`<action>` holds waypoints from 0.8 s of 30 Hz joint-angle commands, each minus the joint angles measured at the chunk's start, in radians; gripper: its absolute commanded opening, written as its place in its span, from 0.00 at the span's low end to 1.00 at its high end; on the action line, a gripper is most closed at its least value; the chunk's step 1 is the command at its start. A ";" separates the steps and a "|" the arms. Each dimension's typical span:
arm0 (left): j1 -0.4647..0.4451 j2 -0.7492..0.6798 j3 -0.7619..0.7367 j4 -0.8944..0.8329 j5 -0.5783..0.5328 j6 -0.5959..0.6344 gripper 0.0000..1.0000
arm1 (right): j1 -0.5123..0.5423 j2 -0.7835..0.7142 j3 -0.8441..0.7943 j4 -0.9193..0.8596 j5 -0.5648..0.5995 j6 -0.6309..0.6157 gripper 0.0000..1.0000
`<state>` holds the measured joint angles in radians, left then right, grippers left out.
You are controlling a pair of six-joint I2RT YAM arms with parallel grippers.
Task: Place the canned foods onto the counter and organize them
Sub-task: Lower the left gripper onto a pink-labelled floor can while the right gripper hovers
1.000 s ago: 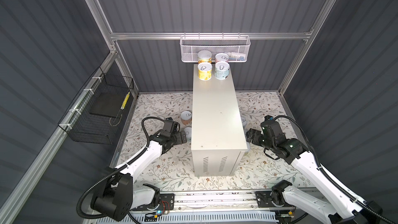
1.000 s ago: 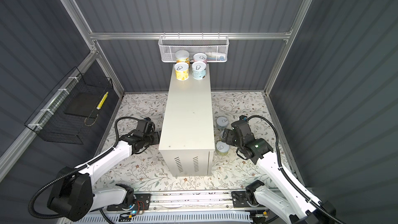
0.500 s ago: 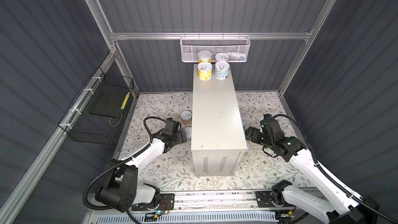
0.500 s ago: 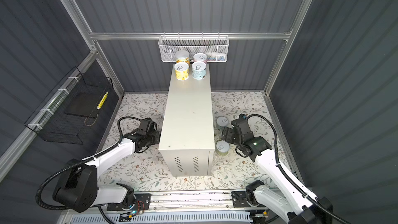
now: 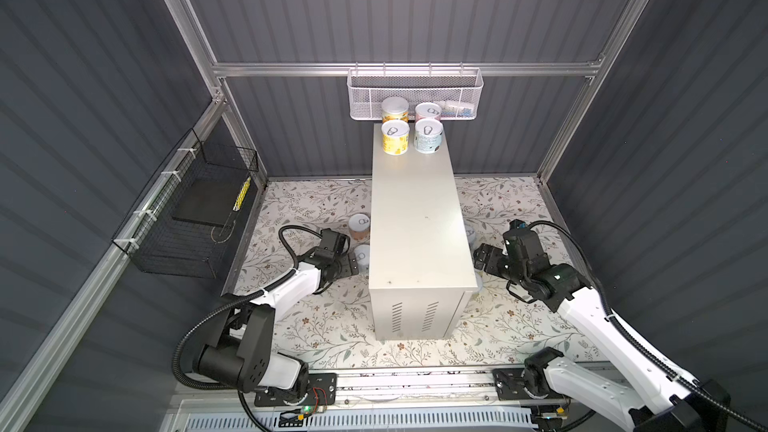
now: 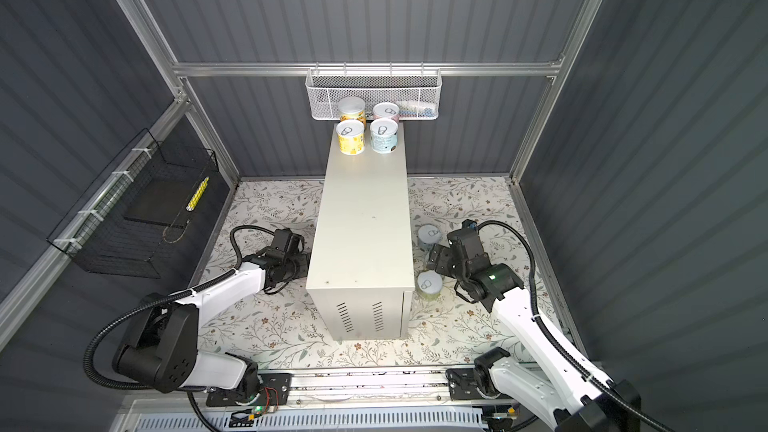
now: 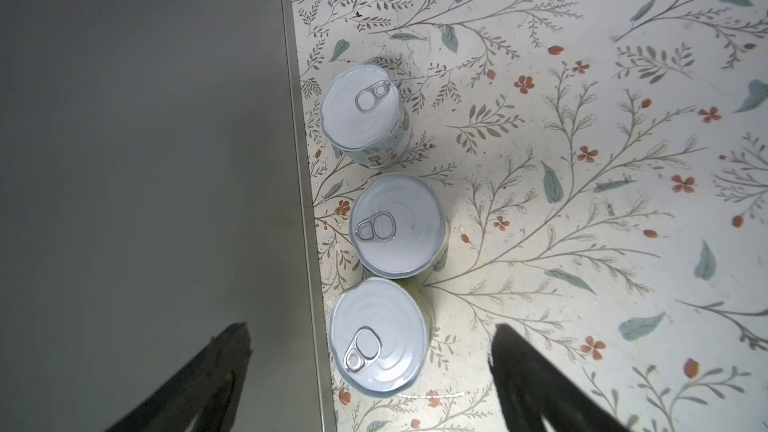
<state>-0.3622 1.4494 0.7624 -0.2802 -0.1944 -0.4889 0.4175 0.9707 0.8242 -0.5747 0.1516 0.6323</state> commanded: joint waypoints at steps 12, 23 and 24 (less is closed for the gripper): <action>0.014 0.035 0.002 0.059 -0.020 -0.053 0.94 | -0.009 -0.038 -0.030 -0.005 0.001 0.020 0.92; 0.027 0.077 0.012 0.082 -0.010 -0.053 0.93 | -0.019 -0.056 -0.056 0.014 -0.006 0.035 0.92; 0.028 0.080 0.012 0.081 -0.013 -0.053 0.93 | -0.019 -0.052 -0.055 0.013 -0.006 0.034 0.92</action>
<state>-0.3447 1.5162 0.7620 -0.1963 -0.1986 -0.5354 0.4023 0.9180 0.7788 -0.5705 0.1516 0.6548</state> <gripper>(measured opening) 0.928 0.921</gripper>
